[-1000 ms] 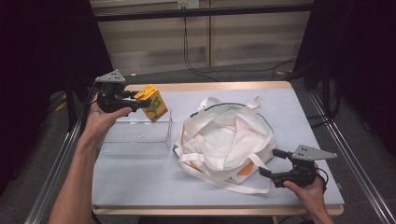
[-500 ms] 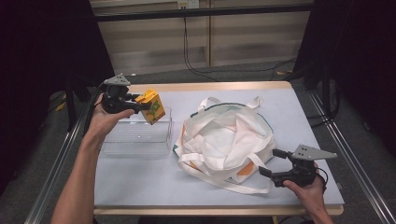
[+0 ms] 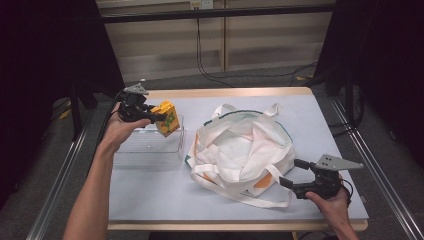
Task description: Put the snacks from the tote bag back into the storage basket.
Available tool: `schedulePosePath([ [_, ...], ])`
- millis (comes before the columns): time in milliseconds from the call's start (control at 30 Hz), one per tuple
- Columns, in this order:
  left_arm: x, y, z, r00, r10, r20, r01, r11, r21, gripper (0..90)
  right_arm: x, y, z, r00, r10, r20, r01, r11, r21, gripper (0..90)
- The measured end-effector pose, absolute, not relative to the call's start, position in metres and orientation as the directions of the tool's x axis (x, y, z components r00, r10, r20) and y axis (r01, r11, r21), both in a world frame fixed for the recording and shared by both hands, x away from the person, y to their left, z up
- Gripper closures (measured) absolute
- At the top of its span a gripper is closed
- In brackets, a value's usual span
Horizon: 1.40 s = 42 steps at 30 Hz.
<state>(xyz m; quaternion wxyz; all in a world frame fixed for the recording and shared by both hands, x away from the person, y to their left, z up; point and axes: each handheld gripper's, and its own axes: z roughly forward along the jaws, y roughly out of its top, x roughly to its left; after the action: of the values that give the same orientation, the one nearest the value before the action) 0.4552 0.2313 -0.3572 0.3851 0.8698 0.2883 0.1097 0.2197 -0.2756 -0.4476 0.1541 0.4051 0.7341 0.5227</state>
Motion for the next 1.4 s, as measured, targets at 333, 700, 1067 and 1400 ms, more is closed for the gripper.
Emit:
schedulePosePath([
  [333, 0.457, 0.224, -0.365, 0.808, 0.588, -0.045, 0.433, -0.540, 0.722, 50.0, 0.220, -0.275, -0.449, -0.631, 0.751, 0.193, 0.434, 0.136, 0.890, 11.0],
  [700, 0.463, 0.226, -0.381, 0.804, 0.592, -0.065, 0.462, -0.553, 0.693, 50.0, 0.221, -0.274, -0.448, -0.636, 0.747, 0.192, 0.436, 0.143, 0.889, 11.0],
  [1067, 0.465, 0.220, -0.391, 0.806, 0.587, -0.075, 0.475, -0.566, 0.674, 49.9, 0.221, -0.272, -0.448, -0.641, 0.744, 0.187, 0.431, 0.149, 0.890, 11.0],
  [1400, 0.466, 0.218, -0.392, 0.813, 0.576, -0.083, 0.479, -0.583, 0.656, 49.5, 0.221, -0.272, -0.448, -0.643, 0.743, 0.187, 0.433, 0.152, 0.888, 11.0],
])
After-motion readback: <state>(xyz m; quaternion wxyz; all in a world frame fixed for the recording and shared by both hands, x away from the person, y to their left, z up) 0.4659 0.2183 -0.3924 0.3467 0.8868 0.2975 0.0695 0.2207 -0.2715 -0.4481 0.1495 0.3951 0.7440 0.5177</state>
